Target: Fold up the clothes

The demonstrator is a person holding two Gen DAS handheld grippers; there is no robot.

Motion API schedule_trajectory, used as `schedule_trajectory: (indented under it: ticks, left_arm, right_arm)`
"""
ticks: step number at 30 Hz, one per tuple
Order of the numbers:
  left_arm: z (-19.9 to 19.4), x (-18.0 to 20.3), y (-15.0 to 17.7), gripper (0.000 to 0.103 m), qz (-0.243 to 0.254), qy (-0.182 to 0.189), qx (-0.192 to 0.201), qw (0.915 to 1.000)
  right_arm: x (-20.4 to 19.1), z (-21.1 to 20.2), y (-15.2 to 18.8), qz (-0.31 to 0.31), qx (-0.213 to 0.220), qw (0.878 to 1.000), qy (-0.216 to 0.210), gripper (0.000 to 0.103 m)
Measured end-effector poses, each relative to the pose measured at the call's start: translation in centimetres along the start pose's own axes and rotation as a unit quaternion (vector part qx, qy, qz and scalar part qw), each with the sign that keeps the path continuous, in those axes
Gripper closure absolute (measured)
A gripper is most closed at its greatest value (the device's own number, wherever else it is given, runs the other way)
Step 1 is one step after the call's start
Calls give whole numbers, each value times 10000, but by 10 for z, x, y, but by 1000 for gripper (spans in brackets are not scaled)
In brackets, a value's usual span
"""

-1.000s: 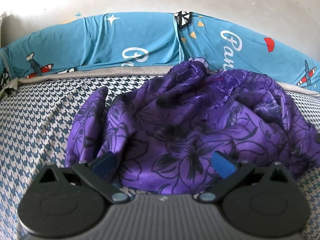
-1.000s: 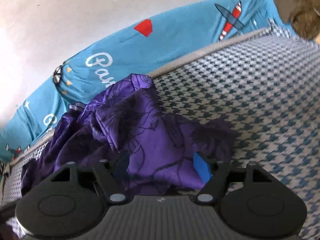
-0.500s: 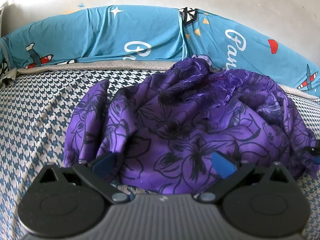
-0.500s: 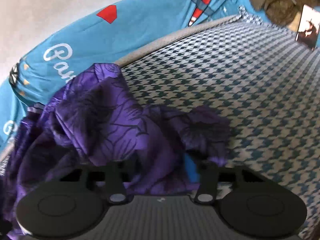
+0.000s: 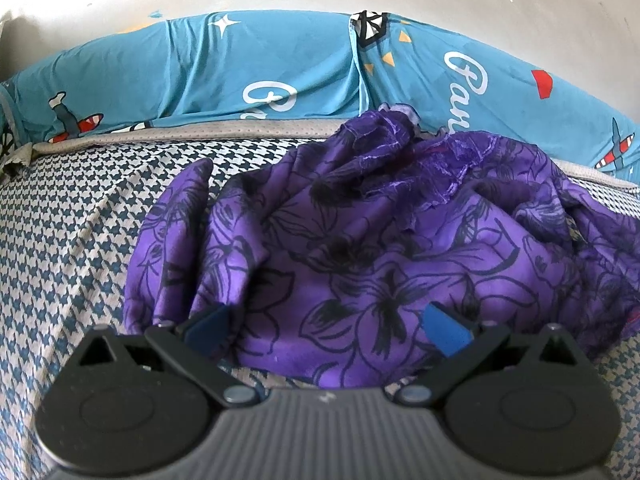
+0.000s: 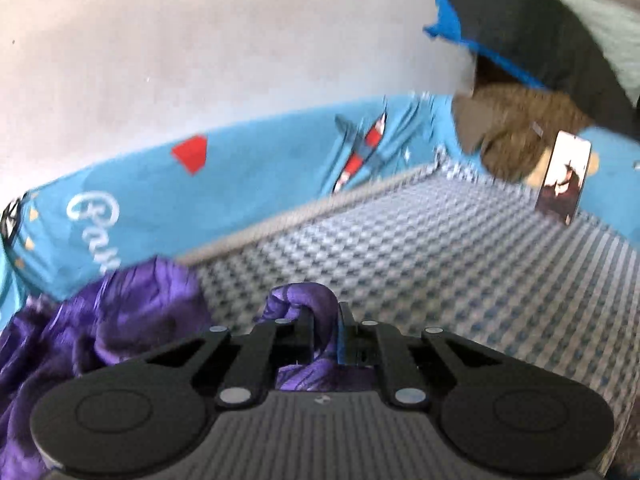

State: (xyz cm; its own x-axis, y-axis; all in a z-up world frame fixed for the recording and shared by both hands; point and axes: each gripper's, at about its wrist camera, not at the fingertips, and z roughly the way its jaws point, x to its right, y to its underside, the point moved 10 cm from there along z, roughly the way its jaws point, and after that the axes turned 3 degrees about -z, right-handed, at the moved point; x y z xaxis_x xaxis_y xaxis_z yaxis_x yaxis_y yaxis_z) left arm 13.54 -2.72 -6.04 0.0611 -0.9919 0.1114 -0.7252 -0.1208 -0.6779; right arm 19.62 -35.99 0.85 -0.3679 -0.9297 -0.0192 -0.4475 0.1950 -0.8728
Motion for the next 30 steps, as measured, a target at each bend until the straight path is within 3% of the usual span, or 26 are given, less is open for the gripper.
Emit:
schedule_trajectory:
  ticks: [6,15,17,19,23,30]
  left_arm:
    - [1,6,1,0,86,22,-35,10000]
    - [5,18,5,0,191,217,-191,9994]
    - [4,19,4,0,213,236,-169,9993]
    - [3,18,3,0,176,261,-147,9994]
    - [3,15,1,0,115,237,-110,9996]
    - [5,11,-2,0,118,66,29,9999]
  right_arm:
    - [14,3,-34,-153,659,9965,500,92]
    - [37,17,-39,202,482,9954,806,90]
    - [42,20,-40,283,438,9948,872,82]
    - [48,23,-41,364,393,9942,937,65]
    - [58,28,-43,526,305,9924,1068,60]
    - [43,13,-20,220,17,9992,320,60]
